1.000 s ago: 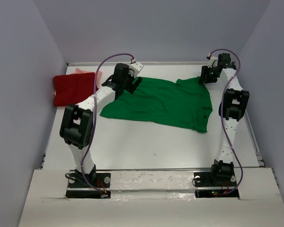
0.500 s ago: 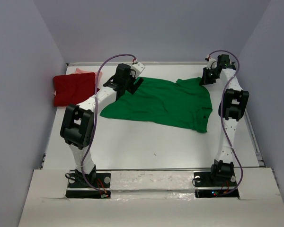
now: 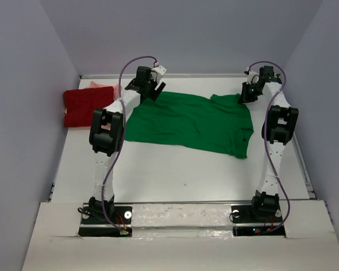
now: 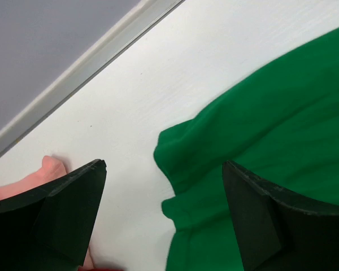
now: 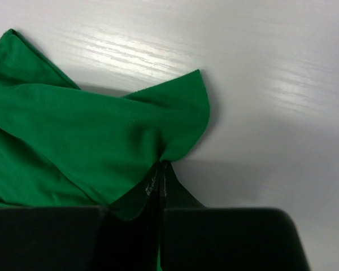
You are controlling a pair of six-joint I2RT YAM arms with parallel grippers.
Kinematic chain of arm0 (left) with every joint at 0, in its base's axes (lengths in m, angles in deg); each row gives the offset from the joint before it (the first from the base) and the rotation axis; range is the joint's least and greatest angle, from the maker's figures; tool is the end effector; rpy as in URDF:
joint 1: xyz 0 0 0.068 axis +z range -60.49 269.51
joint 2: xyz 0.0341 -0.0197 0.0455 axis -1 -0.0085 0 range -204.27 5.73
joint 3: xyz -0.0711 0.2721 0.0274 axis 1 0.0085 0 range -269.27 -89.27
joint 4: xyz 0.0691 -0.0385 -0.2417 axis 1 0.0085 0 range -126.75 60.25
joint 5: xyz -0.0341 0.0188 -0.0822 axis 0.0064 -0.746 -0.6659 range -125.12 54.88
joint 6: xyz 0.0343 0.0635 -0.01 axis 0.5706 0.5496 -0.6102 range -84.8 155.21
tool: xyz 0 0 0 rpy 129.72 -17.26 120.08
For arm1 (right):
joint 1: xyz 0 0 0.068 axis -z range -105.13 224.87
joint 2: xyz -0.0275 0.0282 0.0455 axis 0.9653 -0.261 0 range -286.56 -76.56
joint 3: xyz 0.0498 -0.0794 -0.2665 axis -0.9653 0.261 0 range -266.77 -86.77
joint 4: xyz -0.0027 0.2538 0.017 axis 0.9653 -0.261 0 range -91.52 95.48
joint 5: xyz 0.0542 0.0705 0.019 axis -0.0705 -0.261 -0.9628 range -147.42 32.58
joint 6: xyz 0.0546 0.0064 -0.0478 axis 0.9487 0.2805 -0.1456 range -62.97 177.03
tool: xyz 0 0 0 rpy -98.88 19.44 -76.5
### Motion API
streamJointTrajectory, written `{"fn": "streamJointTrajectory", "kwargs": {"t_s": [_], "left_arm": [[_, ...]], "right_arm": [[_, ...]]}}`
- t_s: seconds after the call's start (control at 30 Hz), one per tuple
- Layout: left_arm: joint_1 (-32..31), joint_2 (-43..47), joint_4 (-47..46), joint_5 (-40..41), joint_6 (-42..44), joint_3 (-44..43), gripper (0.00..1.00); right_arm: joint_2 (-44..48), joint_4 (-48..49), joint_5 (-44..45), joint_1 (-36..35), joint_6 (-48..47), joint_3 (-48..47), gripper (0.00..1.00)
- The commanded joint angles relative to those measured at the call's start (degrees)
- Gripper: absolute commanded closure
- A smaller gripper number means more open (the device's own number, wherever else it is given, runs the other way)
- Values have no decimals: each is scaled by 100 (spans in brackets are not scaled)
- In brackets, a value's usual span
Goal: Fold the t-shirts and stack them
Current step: Flatten out the tshirt
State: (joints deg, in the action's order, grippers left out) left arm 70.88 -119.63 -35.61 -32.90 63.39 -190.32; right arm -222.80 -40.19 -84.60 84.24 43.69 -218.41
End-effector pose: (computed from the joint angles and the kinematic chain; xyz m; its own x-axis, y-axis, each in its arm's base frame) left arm 0.5135 -0.1707 0.2361 -0.2238 0.5735 -0.7880 0.4446 0.7796 0.4411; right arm 0.5532 -0.0632 0.1530 -0.8155 -0.0735 -0.5741 -0.2743 0.9225 0.2715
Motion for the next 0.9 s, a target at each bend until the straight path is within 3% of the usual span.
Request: {"fn": "streamJointTrajectory", "kwargs": {"t_s": [0.0,0.2,0.5,0.6,0.87], "left_arm": [[395,-373,518,-740,-278,-1151,4],[527,-840,1131,-1302,-375,-1951,3],[791,-893,1809,-2902,-727,-2128,3],[800,-1069,2205,-2911,-639,-2418,6],[844,-1096,2127,-2718,-472,-2269,10]], "right_arm": [[411,-188,134,13,-142,261,100],[429,-188,187,13,-151,235,100],[376,-188,187,13,-133,120,100],[385,-188,195,13,-142,129,100],[482,-188,151,13,-186,217,100]]}}
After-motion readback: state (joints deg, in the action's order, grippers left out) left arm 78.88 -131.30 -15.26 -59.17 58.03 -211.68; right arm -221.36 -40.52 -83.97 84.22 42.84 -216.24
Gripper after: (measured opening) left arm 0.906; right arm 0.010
